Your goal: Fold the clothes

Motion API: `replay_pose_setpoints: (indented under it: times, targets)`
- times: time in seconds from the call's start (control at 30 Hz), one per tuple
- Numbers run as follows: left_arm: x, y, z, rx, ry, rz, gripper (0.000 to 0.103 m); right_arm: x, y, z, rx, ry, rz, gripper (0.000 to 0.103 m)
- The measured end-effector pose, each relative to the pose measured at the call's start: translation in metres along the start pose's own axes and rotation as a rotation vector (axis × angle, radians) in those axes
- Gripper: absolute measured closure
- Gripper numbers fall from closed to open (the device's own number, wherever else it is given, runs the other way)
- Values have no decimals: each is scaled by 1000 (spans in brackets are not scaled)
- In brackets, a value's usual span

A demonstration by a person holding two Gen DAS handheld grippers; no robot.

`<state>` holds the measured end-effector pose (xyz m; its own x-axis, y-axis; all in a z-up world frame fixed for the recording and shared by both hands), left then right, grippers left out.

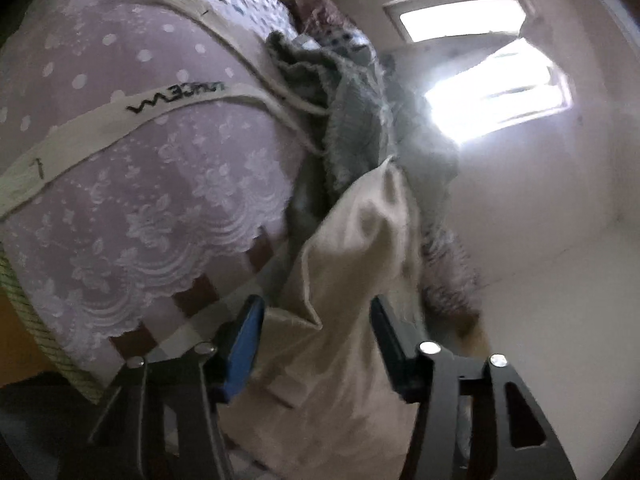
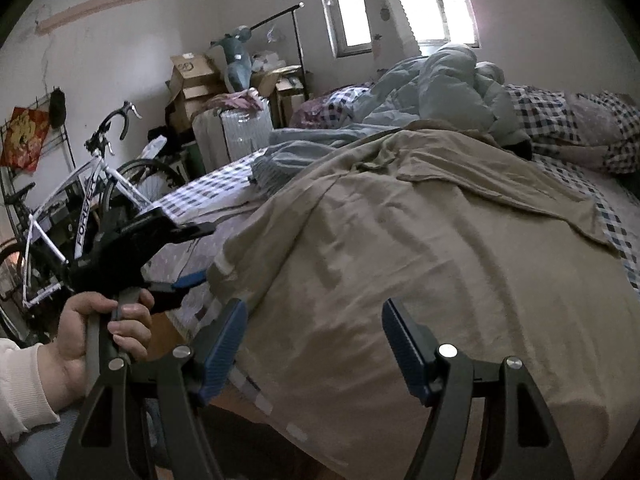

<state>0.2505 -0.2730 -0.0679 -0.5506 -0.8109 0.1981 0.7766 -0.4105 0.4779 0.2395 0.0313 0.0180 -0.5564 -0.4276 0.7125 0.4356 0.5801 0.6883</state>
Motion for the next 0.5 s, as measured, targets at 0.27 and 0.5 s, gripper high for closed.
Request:
replay_pose_setpoints:
  times: [0.27,0.5]
  targets:
    - [1,11,-17,76,29,11,45,-2,-20,-28,14,44,-32,29]
    - [-8,8,13,178,-183,16,45,-3,-26,-38,7,74,-40,29]
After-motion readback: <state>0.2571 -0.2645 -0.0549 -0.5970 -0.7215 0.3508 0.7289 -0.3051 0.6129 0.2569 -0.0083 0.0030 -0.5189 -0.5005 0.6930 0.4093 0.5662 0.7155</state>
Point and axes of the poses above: each gripper's, at about its wrist camera, not at the fingertips, and y roughly against the way its jaws point, z to its right, x to its top, the point moved 4 cm from there along -y, roughly the way its jaws point, and after that the axes turned 11 degrees about -z, right-handed, at the moved point
